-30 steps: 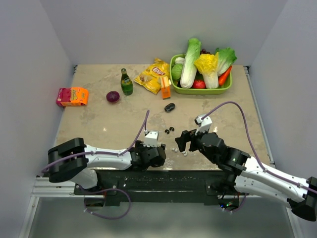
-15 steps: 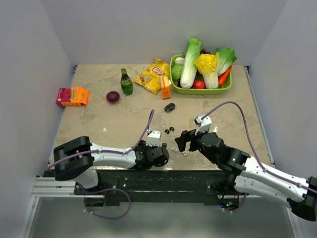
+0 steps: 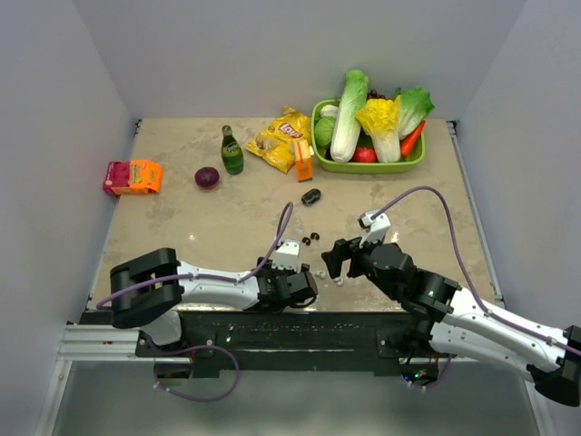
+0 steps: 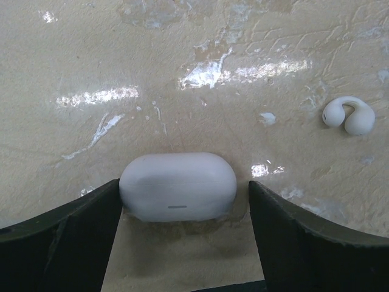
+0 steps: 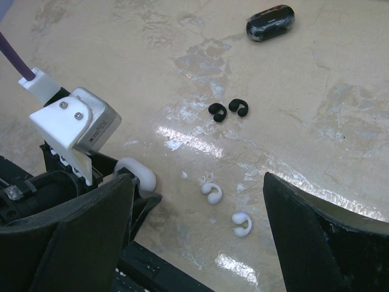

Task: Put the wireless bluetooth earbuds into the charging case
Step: Pick up the charging case at the center of the board.

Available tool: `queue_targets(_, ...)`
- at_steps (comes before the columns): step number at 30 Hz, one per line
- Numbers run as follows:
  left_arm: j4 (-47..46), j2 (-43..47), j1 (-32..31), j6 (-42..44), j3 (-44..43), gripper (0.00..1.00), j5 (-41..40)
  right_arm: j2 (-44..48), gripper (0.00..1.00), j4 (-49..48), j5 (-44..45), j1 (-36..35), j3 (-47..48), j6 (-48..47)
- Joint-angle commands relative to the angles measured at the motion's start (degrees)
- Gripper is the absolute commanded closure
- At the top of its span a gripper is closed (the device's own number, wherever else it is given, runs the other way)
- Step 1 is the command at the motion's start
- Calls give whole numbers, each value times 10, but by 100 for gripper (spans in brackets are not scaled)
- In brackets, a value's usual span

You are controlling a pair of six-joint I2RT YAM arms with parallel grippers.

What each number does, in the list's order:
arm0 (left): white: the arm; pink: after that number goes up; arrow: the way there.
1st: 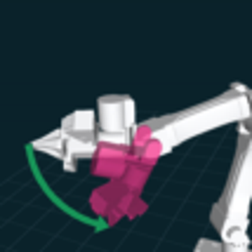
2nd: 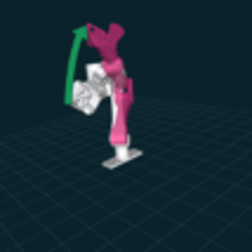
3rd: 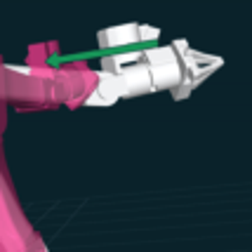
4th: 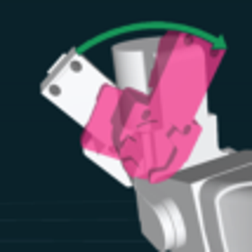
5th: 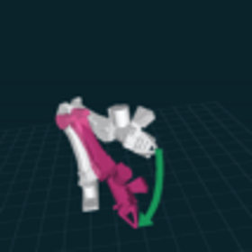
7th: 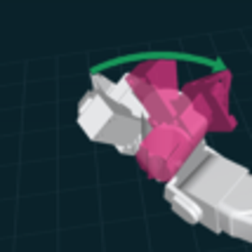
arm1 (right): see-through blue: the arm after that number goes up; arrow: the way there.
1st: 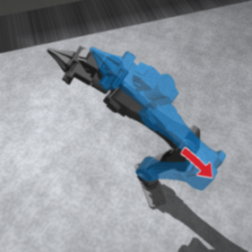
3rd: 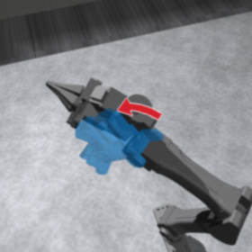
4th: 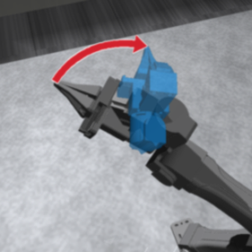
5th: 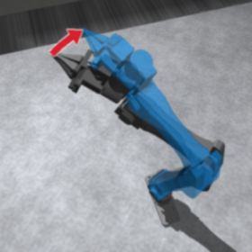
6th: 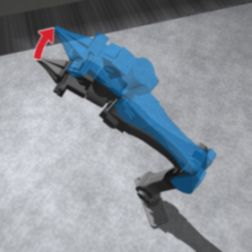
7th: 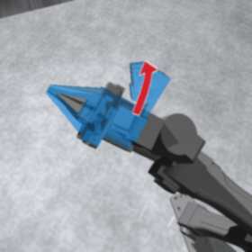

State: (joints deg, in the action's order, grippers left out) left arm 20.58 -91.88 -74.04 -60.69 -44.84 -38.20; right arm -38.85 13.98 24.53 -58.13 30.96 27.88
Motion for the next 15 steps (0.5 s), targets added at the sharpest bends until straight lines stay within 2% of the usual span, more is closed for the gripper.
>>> queue_targets(1,29,-23,-9,-23,-3,17,22,13,9,1,13,-2,9,9)
queue_targets(11,46,-24,-12,-44,-2,14,18,15,9,2,14,-1,5,11)
queue_targets(15,46,-26,-13,-49,1,20,17,14,9,1,13,-1,4,12)
